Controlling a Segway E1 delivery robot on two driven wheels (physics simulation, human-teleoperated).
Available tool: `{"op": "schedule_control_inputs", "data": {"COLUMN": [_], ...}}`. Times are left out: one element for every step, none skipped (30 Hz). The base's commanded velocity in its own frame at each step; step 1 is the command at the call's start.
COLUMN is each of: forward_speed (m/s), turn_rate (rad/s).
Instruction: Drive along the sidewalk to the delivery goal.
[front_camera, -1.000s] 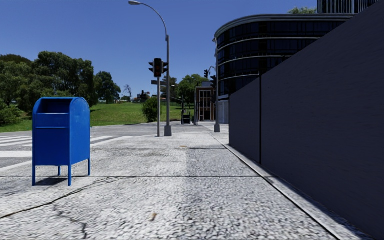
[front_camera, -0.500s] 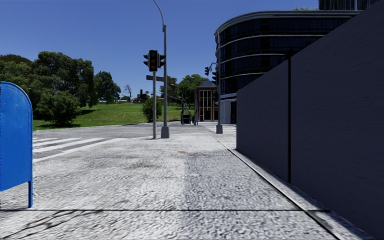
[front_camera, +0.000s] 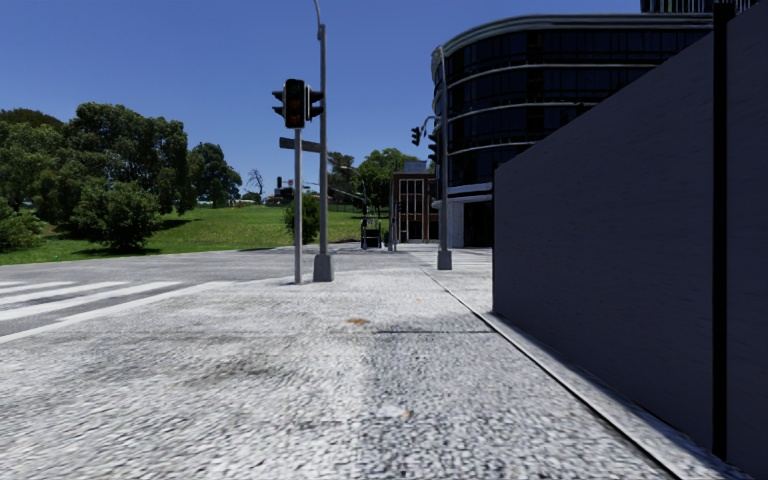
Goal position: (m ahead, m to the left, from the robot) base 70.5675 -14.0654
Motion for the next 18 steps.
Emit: {"op": "schedule_control_inputs", "data": {"forward_speed": [2.0, 2.0, 2.0, 2.0, 2.0, 2.0, 2.0, 2.0, 2.0, 2.0, 2.0, 2.0, 2.0, 2.0, 2.0, 2.0, 2.0, 2.0], "turn_rate": [0.0, 0.0, 0.0, 0.0, 0.0, 0.0, 0.0, 0.0, 0.0, 0.0, 0.0, 0.0, 0.0, 0.0, 0.0, 0.0, 0.0, 0.0]}}
